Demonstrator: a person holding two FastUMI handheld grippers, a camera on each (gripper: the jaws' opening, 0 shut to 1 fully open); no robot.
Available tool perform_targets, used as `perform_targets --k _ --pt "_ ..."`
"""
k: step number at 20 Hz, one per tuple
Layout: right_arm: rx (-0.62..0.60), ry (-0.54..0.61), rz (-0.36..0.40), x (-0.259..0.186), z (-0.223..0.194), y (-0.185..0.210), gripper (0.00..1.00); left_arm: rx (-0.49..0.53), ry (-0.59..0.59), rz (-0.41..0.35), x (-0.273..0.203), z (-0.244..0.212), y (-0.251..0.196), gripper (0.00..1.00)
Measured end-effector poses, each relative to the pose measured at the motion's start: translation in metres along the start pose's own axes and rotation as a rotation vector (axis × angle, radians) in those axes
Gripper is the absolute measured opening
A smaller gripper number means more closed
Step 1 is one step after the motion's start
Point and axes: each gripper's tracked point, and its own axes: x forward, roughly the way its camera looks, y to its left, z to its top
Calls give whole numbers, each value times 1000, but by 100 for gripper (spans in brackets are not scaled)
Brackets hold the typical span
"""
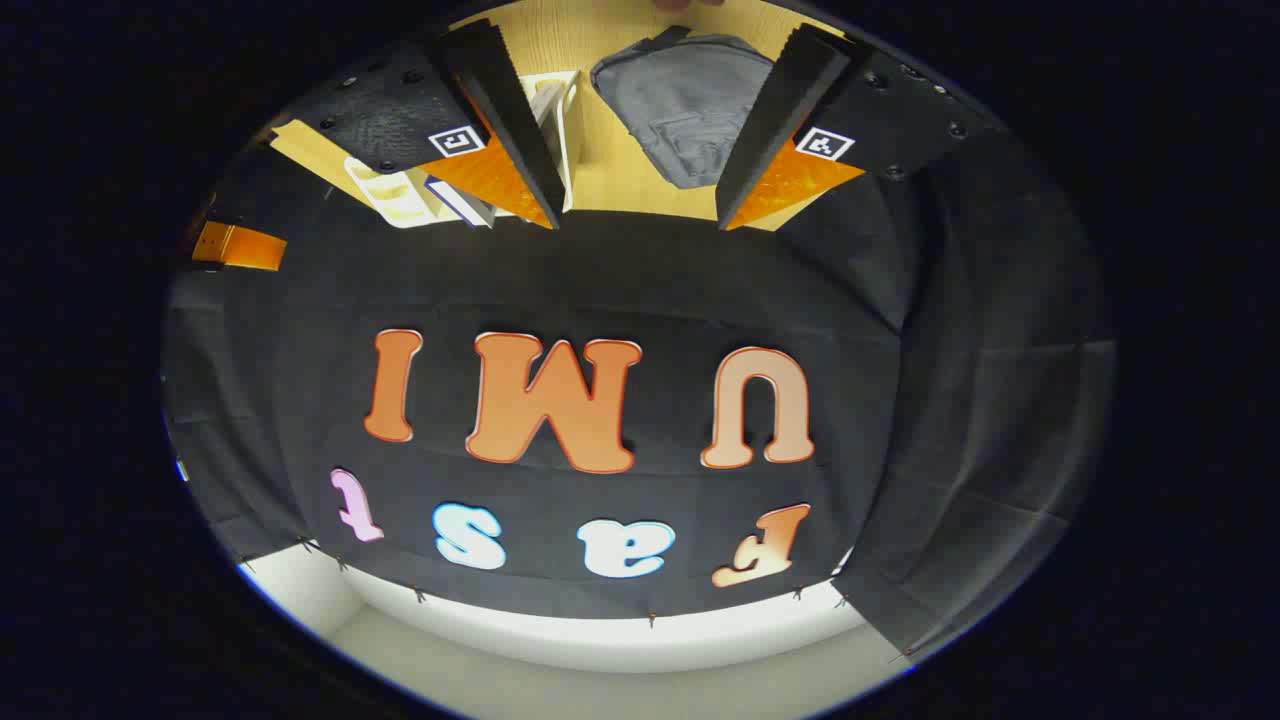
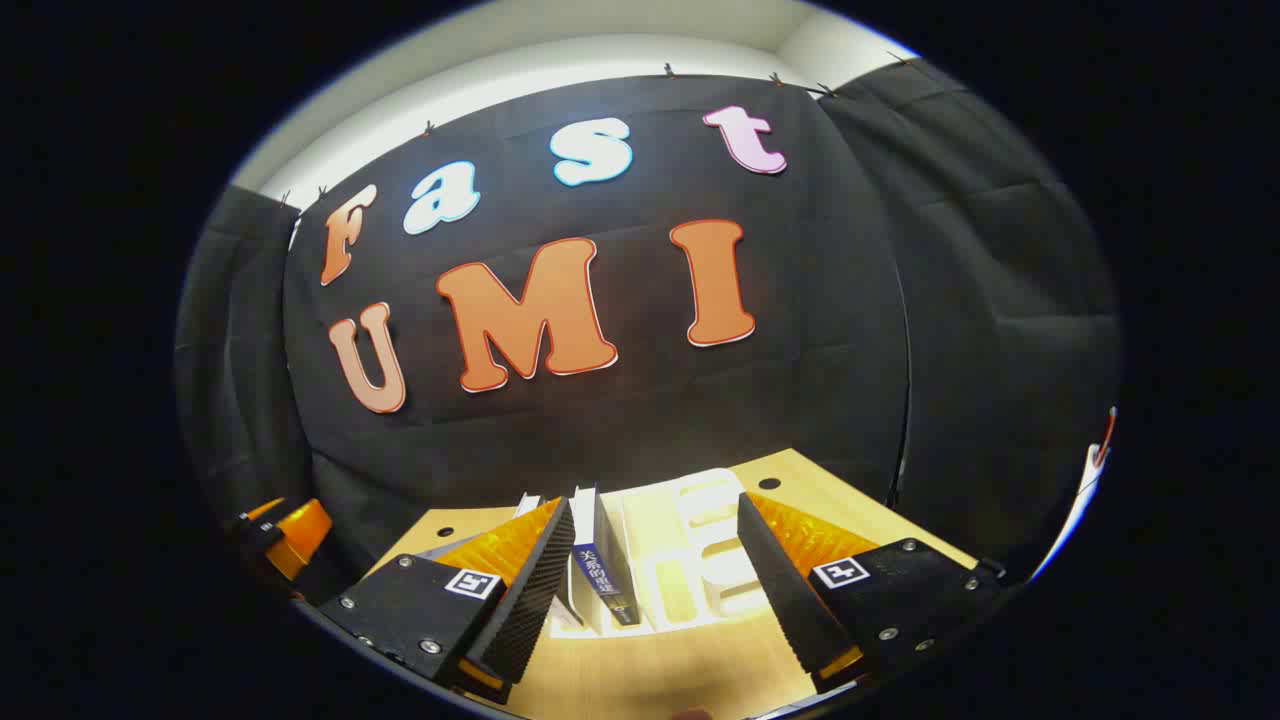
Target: Open the schoolbag, grab two books from the bookshelf and put them into the schoolbag.
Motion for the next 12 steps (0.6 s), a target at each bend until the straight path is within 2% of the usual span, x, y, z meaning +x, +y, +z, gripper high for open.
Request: perform_targets --k 1,7,10,12 --pt "-24 -6 1 3 3 -1 98 3 -2 24 0 1 10 97" --pt "-97 -28 64 27 22 -9 97 -33 -25 166 2 7 31 97" --pt "-95 -30 78 38 26 -11 97 0 -23 171 9 4 29 97" --pt "-82 -36 61 41 26 -11 98 0 -40 126 14 11 24 97"
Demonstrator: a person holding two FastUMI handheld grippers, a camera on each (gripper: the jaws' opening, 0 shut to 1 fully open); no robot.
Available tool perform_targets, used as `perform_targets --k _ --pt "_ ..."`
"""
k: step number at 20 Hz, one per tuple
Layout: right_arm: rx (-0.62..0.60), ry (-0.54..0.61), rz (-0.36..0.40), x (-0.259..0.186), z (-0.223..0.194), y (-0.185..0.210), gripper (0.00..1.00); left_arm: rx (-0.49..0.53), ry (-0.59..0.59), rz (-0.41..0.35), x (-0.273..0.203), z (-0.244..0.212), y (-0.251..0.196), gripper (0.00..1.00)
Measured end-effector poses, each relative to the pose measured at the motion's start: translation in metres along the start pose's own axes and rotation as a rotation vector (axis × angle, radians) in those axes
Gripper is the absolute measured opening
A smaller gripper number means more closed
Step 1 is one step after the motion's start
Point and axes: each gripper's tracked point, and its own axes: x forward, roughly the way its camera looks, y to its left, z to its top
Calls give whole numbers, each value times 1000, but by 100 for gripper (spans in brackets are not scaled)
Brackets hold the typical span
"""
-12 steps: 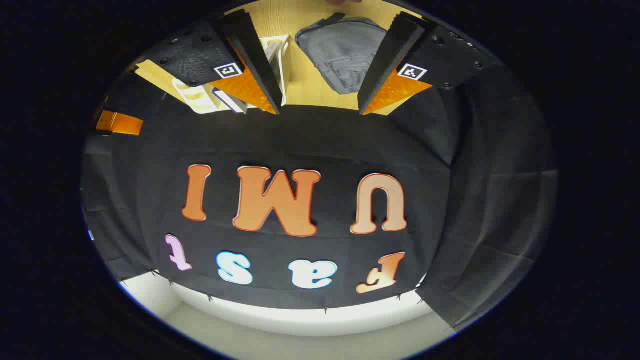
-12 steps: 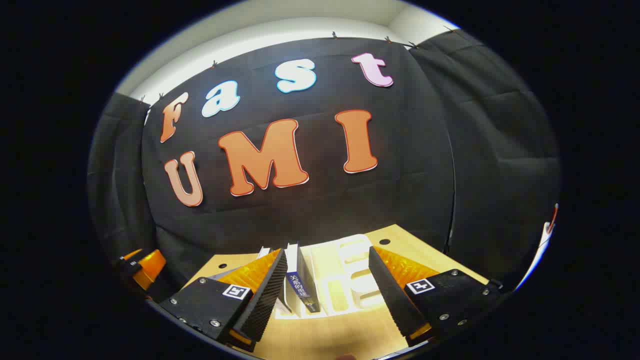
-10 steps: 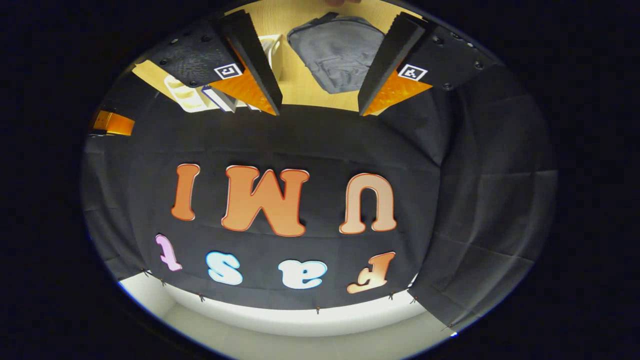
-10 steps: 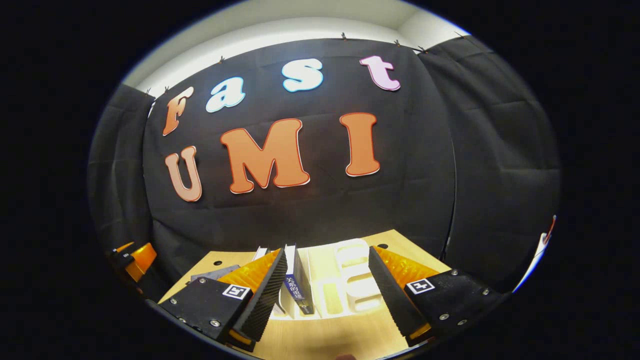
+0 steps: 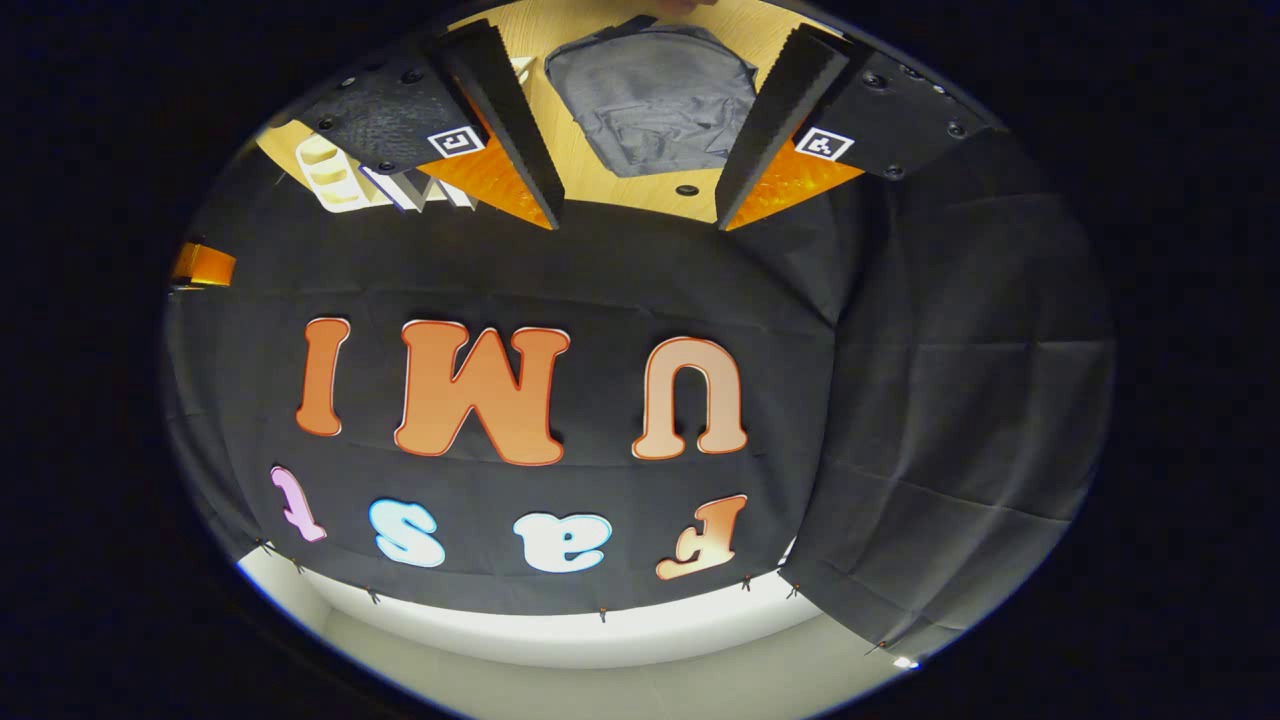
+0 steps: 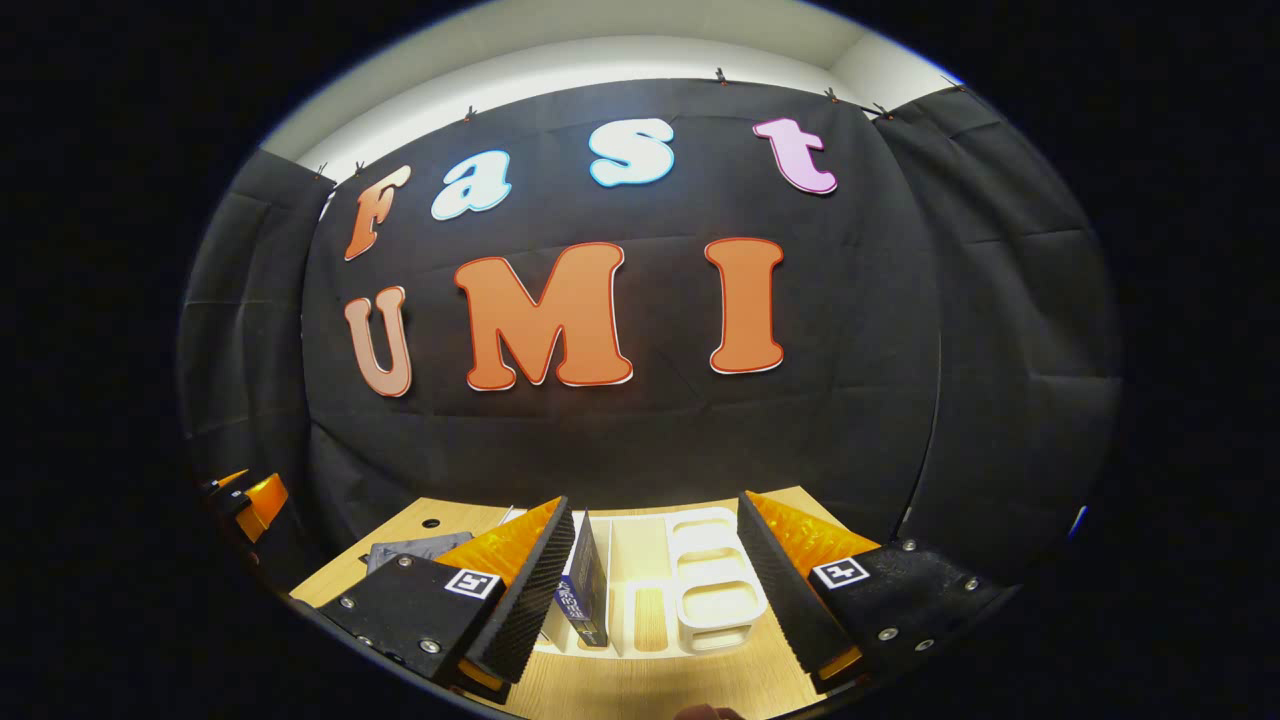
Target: Open the schoolbag, grab two books from the bookshelf and put them into the schoolbag.
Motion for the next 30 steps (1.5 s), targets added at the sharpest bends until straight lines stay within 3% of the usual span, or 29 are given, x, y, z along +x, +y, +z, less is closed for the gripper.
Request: perform_targets --k 6,9,13,19,25,30 --pt "-9 12 -102 -5 -14 16 98 49 25 -113 27 -5 2 97" --pt "-34 -32 -121 -7 -8 27 98 91 6 -132 32 -8 9 97" --pt "-63 7 -111 -9 -22 34 97 104 46 -129 33 -31 14 97" --pt "-79 70 -133 -13 -44 19 98 340 136 -145 22 -84 13 98" --pt "-104 96 -176 -21 -56 -1 98 640 280 -225 5 -183 -6 98" --pt "-87 141 -244 -30 -72 -33 98 744 406 -306 -7 -261 -26 98"
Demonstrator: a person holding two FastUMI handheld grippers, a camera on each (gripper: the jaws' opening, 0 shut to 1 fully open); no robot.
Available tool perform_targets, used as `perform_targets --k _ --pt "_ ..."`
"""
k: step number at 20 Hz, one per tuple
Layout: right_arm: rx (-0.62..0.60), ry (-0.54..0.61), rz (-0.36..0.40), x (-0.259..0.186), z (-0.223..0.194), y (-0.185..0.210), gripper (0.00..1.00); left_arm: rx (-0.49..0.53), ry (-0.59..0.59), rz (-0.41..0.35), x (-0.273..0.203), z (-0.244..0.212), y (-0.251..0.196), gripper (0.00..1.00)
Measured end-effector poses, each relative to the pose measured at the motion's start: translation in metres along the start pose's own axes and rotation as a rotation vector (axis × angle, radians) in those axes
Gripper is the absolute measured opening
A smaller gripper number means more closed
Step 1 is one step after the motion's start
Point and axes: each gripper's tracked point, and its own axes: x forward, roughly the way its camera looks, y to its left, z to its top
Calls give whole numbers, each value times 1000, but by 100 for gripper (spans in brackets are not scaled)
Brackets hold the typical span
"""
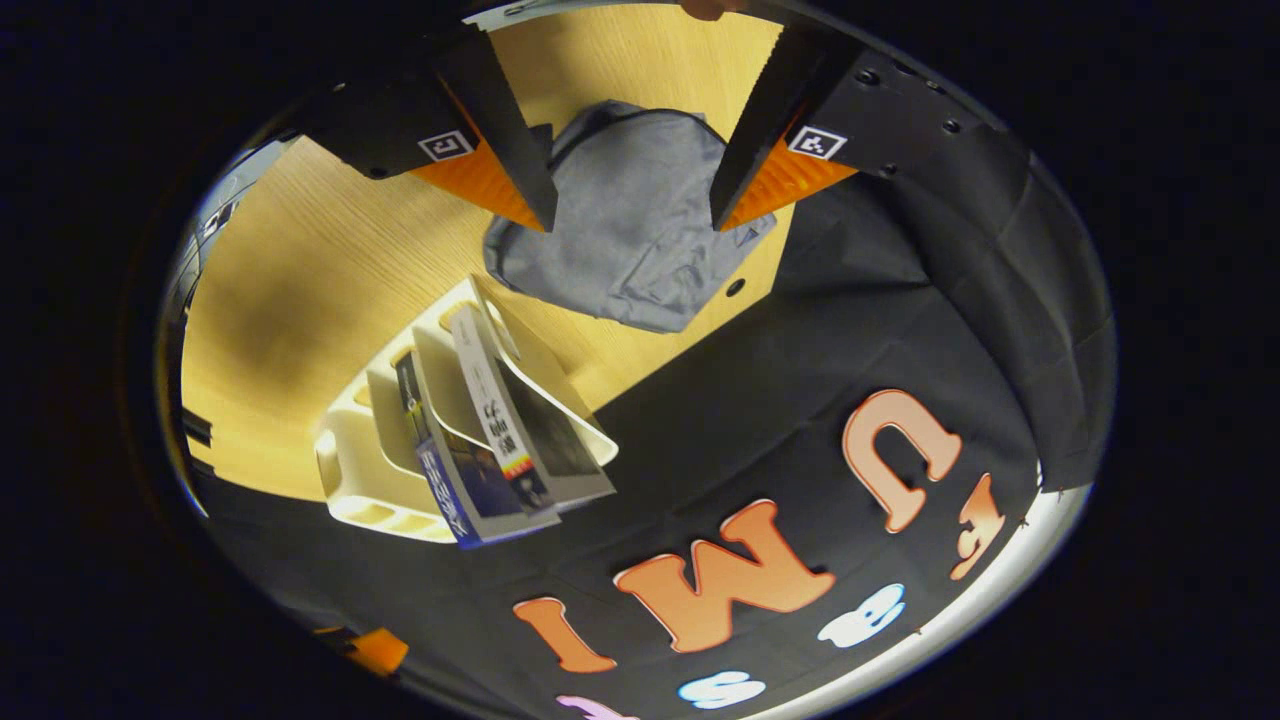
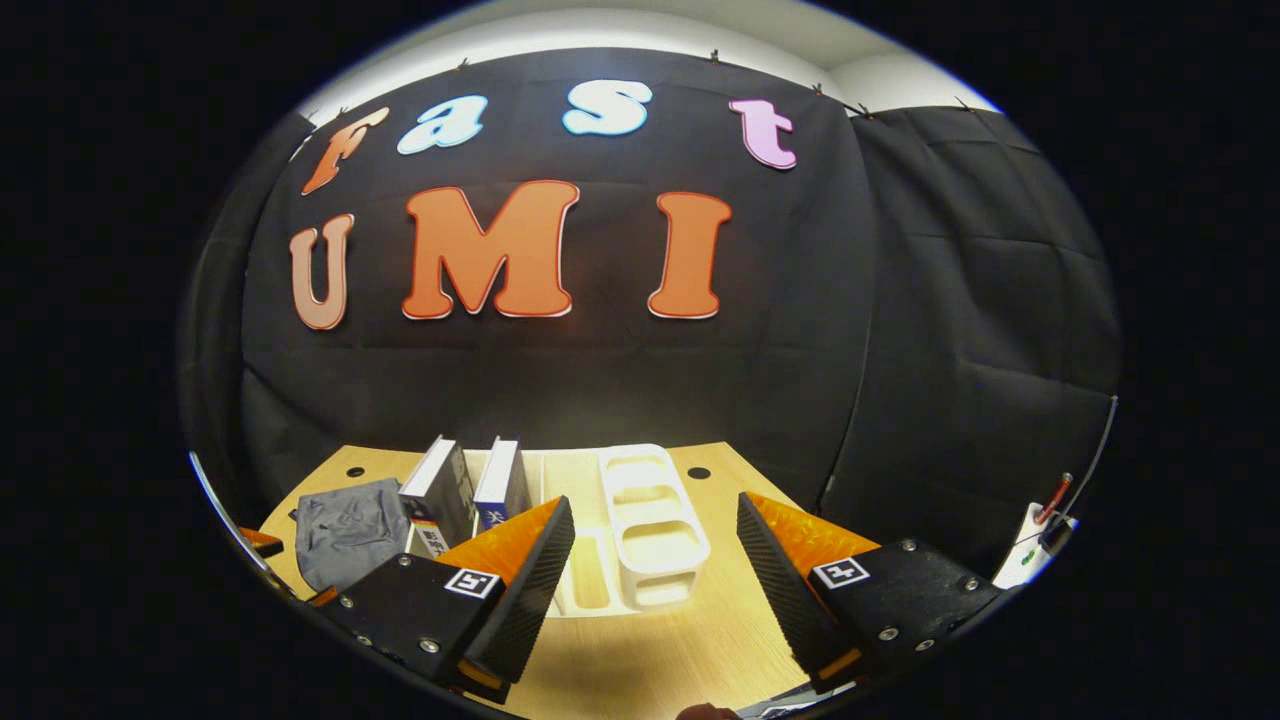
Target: Open the schoolbag, grab two books from the bookshelf and put them into the schoolbag.
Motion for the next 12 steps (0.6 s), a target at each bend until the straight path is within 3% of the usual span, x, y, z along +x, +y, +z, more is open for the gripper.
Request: perform_targets --k 6,12 --pt "6 55 -76 -3 -19 -38 98 87 60 -72 29 -25 -49 97" --pt "-8 72 -120 -11 -24 -58 98 137 149 -60 68 -51 -53 98"
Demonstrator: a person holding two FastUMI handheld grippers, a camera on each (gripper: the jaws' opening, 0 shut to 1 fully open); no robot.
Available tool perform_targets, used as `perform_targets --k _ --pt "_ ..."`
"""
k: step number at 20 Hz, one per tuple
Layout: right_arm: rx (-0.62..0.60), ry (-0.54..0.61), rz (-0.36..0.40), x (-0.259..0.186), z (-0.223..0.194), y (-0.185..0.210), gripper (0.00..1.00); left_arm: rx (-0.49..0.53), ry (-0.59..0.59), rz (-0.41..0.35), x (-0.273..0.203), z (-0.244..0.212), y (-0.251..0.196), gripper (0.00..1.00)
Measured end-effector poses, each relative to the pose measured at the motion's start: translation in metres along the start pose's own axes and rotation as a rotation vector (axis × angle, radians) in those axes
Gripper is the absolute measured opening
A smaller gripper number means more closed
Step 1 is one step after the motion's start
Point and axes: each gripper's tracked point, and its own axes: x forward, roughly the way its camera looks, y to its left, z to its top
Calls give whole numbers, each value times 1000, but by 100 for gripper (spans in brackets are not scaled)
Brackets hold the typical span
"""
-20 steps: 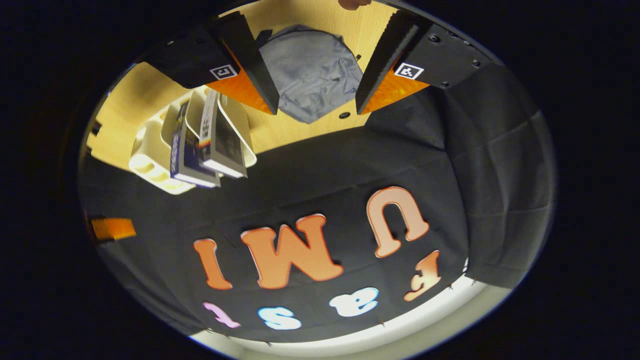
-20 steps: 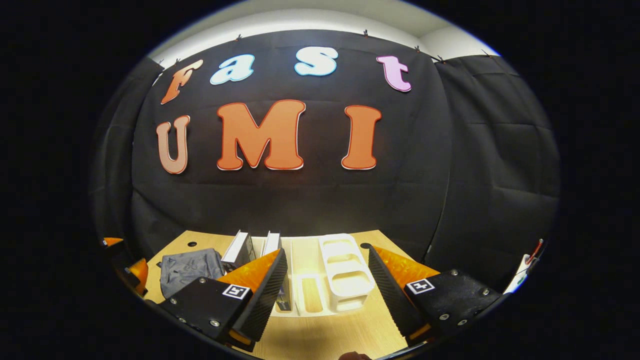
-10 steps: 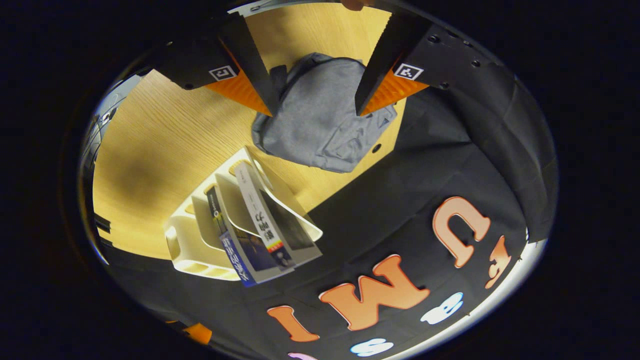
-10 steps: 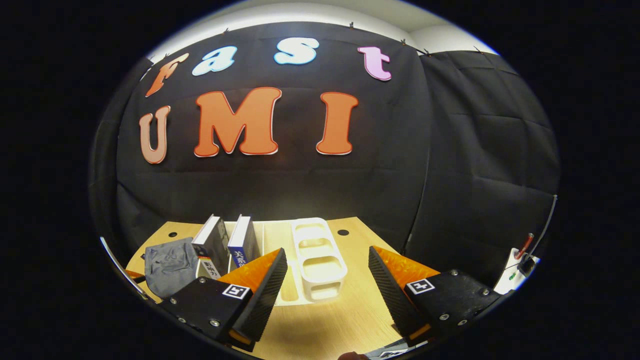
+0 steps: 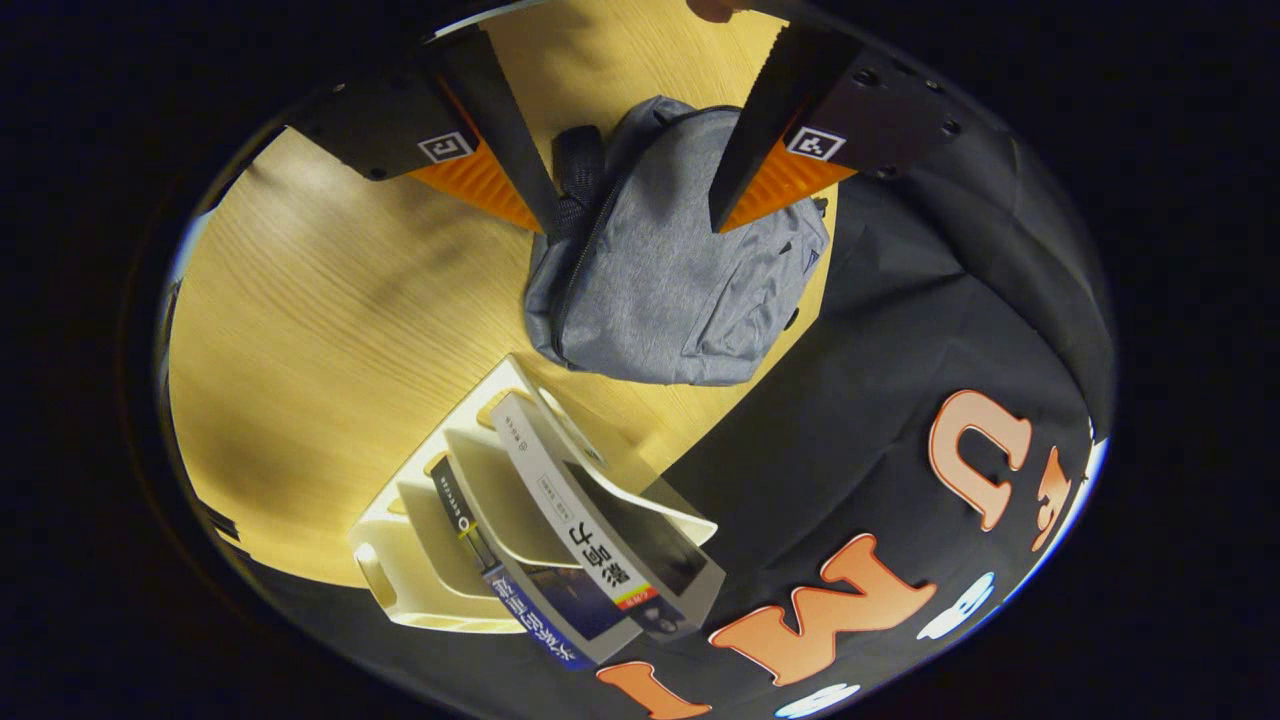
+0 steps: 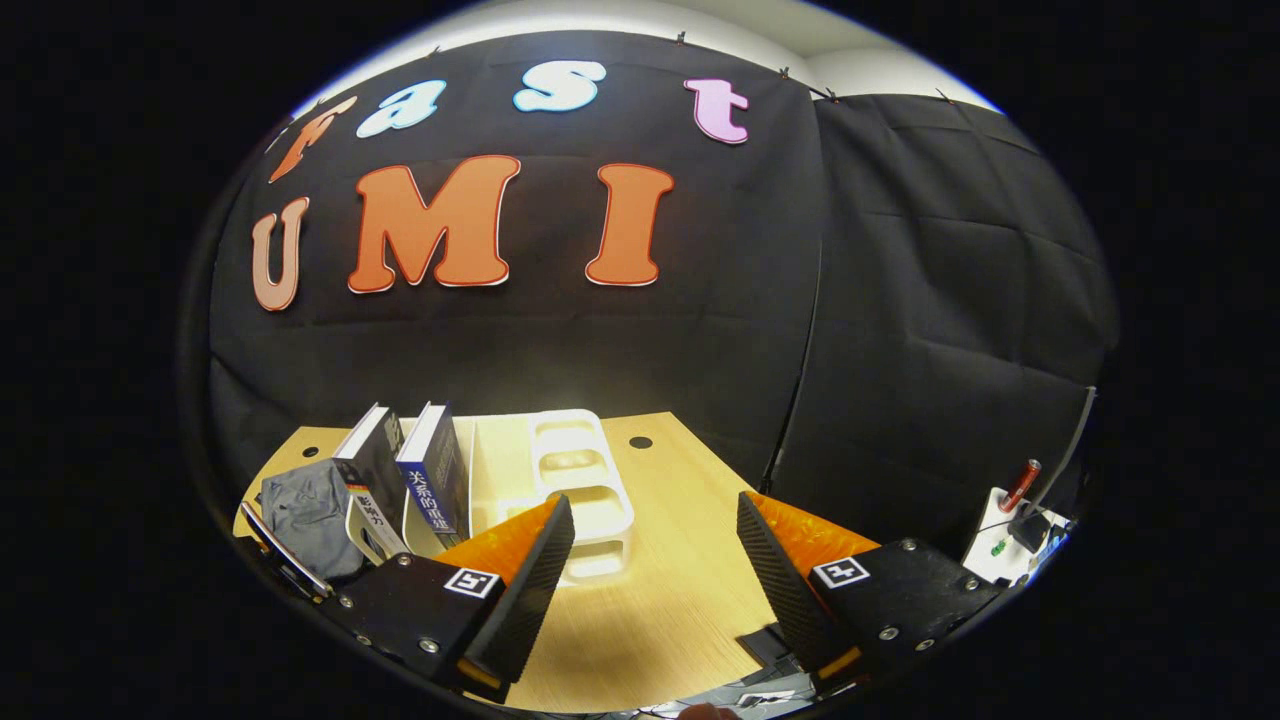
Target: Open the schoolbag, grab two books from the bookshelf and put them into the schoolbag.
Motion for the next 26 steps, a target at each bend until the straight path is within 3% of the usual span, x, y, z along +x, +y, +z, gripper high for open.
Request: perform_targets --k 15,20,21,24,26 --pt "36 52 -6 9 -14 7 98 -26 40 -20 4 12 37 98" --pt "69 80 -7 13 -19 4 98 -68 107 -88 14 -1 28 100" --pt "72 82 -6 13 -19 3 98 -69 111 -97 15 -1 25 95" --pt "41 77 12 15 -16 7 98 -48 115 -120 16 0 14 58" --pt "36 80 37 16 -15 11 98 -26 112 -125 17 2 9 51"
